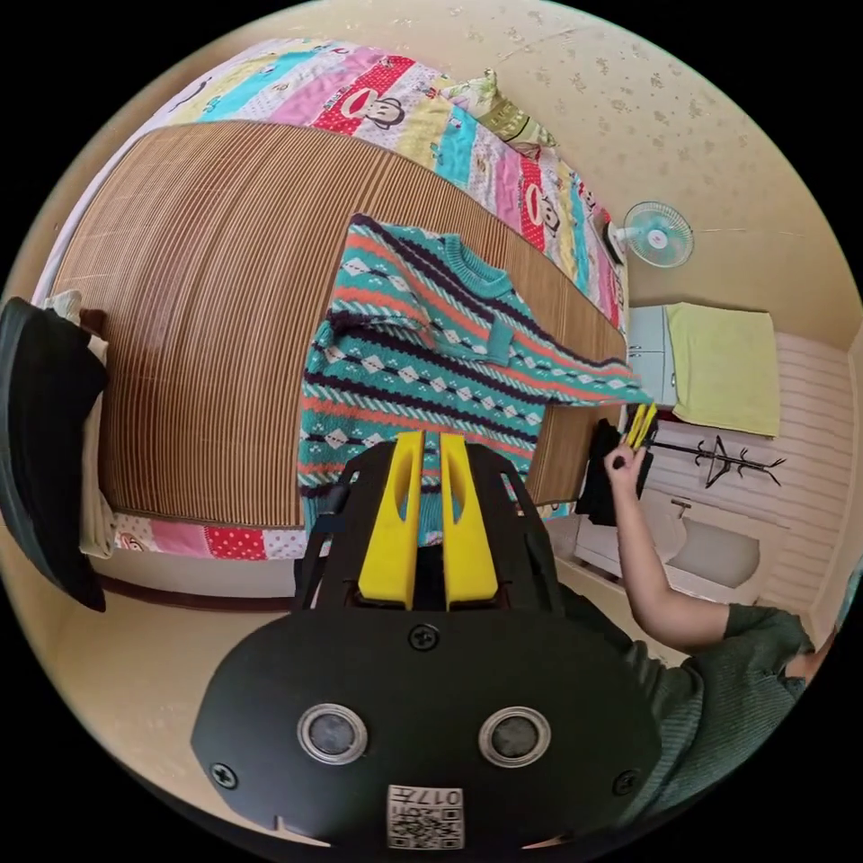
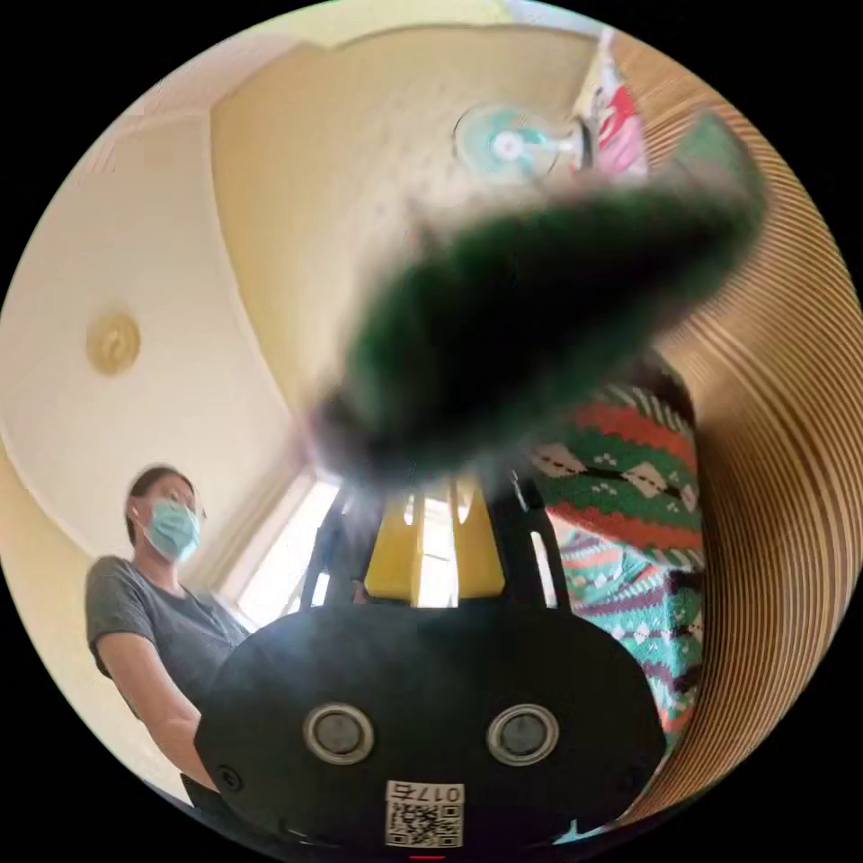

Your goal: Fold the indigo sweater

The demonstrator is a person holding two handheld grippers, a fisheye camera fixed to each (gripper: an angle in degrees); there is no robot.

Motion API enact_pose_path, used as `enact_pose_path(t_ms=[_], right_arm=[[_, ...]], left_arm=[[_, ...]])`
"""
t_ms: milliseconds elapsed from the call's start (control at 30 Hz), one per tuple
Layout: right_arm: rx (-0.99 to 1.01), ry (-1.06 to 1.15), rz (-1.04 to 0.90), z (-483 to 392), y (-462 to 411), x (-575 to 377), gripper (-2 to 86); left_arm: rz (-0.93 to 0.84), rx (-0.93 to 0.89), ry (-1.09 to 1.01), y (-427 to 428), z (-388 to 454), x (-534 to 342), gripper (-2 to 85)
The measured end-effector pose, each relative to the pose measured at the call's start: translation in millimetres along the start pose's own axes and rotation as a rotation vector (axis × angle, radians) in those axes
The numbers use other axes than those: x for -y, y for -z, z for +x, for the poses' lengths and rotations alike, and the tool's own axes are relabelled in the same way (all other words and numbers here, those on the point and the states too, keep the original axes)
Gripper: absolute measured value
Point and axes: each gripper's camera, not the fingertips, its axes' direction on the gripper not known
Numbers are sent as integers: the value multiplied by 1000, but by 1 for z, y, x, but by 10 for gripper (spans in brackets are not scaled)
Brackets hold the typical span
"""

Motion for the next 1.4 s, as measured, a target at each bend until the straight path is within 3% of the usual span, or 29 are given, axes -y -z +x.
enact_pose_path(t_ms=[67,167,400,567,667,833,933,1000,1100,1167,1200,1233,1267,1300,1400], right_arm=[[-159,55,-391,-19,-118,-19,57],[-302,33,-661,-4,-207,-56,106],[-742,-133,-682,47,-187,-125,123],[-1152,-341,-905,94,-127,-213,134],[-1227,-469,-1072,118,-103,-264,136],[-1263,-633,-1089,132,-81,-292,136],[-1190,-661,-1099,143,-80,-292,118],[-1140,-695,-1156,155,-77,-294,60],[-750,-761,-1177,157,-68,-281,40],[-311,-711,-1012,132,-49,-249,31],[-214,-705,-951,125,-41,-240,29],[-37,-682,-799,111,-22,-220,27],[128,-605,-625,91,-4,-197,24],[191,-550,-557,80,3,-186,23],[380,-265,-462,17,5,-151,20]], left_arm=[[-52,61,-6,-12,-1,10,74],[-130,99,-2,-30,-14,26,98],[-347,137,91,-73,-97,56,140],[-633,204,72,-129,-145,71,156],[-727,168,100,-148,-171,78,138],[-802,-23,267,-148,-211,89,44],[-817,-153,231,-129,-221,103,36],[-877,-341,145,-112,-225,112,33],[-911,-540,75,-71,-236,121,25],[-865,-719,-16,-36,-240,128,20],[-803,-885,-80,-10,-243,132,16],[-762,-982,-106,4,-246,133,14],[-660,-1189,-142,30,-254,136,10],[-552,-1371,-194,55,-261,137,8],[-445,-1532,-372,98,-257,136,7]])
